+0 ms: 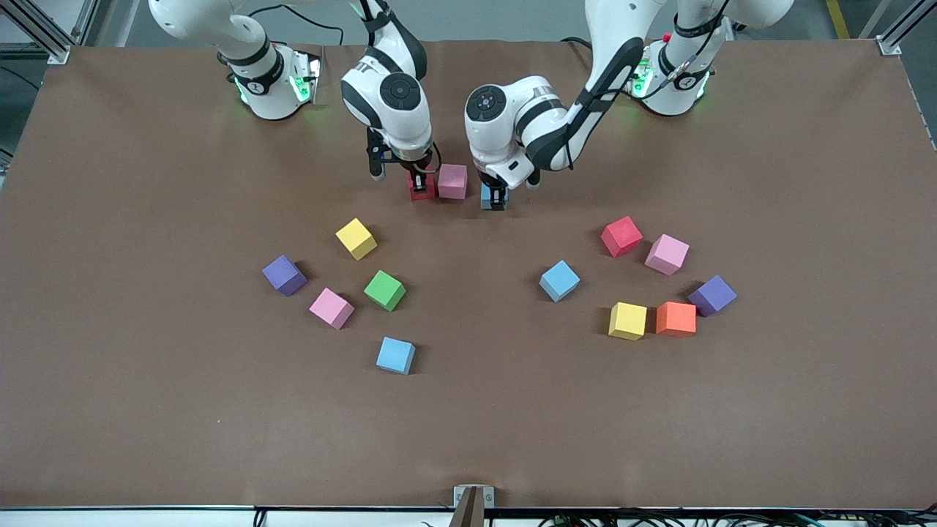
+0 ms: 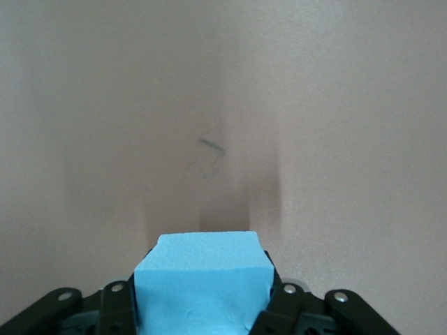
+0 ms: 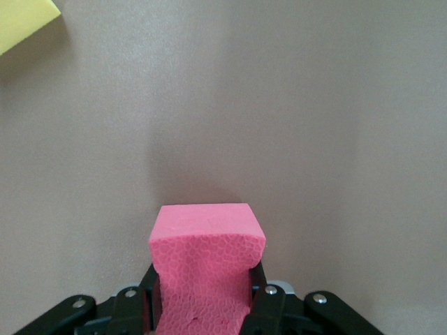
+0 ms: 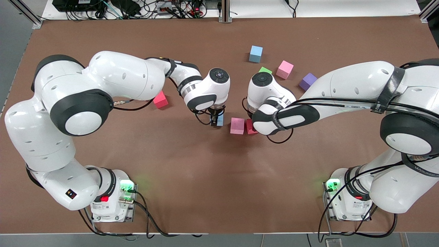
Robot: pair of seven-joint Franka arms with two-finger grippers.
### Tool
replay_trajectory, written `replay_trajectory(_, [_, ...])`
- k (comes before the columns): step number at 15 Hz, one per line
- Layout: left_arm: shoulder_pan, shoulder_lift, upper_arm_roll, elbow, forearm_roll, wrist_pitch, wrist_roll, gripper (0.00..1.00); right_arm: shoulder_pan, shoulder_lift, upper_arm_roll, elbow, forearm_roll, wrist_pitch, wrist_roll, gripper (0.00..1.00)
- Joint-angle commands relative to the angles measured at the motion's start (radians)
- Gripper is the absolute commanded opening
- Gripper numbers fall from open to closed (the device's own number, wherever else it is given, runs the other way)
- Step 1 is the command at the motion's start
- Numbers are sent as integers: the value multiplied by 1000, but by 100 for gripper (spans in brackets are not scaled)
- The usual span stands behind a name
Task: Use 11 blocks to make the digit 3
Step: 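Place the cyan cube beside the pink cube with the left gripper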
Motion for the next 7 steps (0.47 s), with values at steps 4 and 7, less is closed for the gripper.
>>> replay_trajectory(4, [-36, -14, -3, -7, 5, -19, -77, 49, 31, 46, -1, 35, 34, 21, 15, 1])
replay_trajectory(7, [-56, 2, -3, -4, 3, -19, -87, 49, 33, 55, -1, 42, 36, 21, 15, 1])
